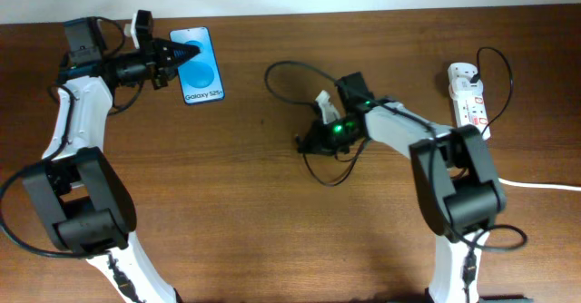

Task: Plug charger to phone and switch on socket
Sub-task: 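Lift the plug with the right gripper toward the phone's bottom edge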

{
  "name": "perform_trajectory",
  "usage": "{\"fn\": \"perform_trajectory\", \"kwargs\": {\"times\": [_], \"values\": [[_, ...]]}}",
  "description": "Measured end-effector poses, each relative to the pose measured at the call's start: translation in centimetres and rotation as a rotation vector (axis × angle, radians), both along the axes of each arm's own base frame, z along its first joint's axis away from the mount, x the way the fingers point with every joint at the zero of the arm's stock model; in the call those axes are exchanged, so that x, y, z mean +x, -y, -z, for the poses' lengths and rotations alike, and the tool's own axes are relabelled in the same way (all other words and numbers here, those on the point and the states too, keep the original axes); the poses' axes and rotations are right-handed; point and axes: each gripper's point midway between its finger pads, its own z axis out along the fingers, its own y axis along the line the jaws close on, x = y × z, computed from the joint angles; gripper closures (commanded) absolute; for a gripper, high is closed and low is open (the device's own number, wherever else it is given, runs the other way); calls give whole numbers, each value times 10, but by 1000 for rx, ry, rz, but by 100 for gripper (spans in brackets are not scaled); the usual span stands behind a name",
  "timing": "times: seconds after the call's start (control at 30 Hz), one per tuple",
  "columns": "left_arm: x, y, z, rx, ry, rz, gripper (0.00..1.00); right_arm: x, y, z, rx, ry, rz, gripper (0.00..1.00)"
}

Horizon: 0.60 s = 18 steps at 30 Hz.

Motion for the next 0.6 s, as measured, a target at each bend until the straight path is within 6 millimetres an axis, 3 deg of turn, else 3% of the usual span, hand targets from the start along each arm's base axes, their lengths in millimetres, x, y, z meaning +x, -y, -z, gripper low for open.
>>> {"fn": "perform_trajectory", "kwargs": {"times": [0.03, 0.13, 0.2, 0.33, 0.5, 0.6], "values": [[0, 4, 0, 0, 0, 8, 100, 2, 3, -12, 7, 25, 3, 96], [-3, 20, 0, -2, 1, 43, 100, 5, 12, -78, 46, 149, 14, 96], [-6, 34, -2, -11, 3, 77, 100, -2, 18, -131, 76, 249, 17, 96], [-13, 62, -9, -34, 42, 157, 100, -29, 36, -209, 112, 396, 27, 96], [-21, 90, -17, -58, 73, 238, 100, -58, 58, -261, 159, 479, 60, 96], [-19, 103, -28, -61, 136, 270, 100, -69, 56, -275, 208, 492, 38, 96]]}}
